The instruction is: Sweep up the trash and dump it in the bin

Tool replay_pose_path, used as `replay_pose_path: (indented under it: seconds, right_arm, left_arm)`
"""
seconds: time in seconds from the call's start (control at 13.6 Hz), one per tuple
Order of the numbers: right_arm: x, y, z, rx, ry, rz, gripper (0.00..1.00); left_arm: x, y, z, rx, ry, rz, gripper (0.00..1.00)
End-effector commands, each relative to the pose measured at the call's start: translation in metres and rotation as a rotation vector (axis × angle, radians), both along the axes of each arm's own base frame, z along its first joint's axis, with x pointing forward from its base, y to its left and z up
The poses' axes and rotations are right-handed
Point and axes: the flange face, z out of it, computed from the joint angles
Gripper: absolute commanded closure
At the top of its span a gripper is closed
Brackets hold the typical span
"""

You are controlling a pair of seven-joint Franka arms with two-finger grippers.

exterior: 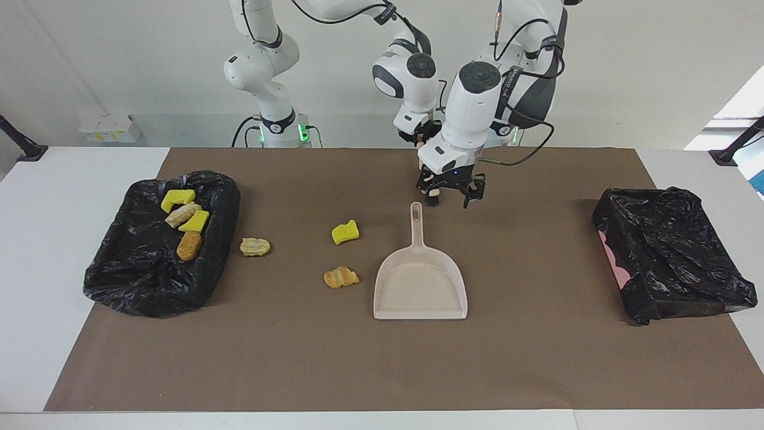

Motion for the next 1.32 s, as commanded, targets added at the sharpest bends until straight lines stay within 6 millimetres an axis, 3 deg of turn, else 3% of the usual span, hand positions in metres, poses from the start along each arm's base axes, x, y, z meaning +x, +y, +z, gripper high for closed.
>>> replay_pose_path:
  seconds: [0.0,0.22,0.29,0.66,0.81,1.1,1.25]
  right_arm:
    - [0.018,-0.015,0.009,-0.021,0.021,-0.044,1.0]
    - [0.035,-0.047,0.03,-0.076,0.058,-0.081,1.0]
    - [0.045,-0.061,0.041,-0.088,0.069,-0.107,1.0]
    - [0.091,-0.142,0.082,-0.162,0.114,-0.182,1.0]
    - [0.113,-0.177,0.092,-0.167,0.109,-0.177,1.0]
    - [0.155,-0.233,0.085,-0.295,0.025,-0.185,1.0]
    - [0.175,-0.263,0.08,-0.316,0.032,-0.228,1.0]
  left_arm:
    - [-0.003,-0.024,-0.041,-0.017,-0.014,0.047,0.0]
    - [0.002,-0.026,-0.065,-0.028,-0.02,0.068,0.0]
    - [0.001,-0.026,-0.082,-0.026,-0.012,0.094,0.0]
    - [-0.006,-0.022,-0.094,-0.02,-0.007,0.095,0.01]
    - [-0.012,-0.025,-0.102,-0.011,0.005,0.09,0.2]
    - [-0.012,-0.032,-0.098,-0.017,-0.004,0.07,0.62]
    - [-0.008,-0.032,-0.092,-0.014,-0.01,0.069,0.75]
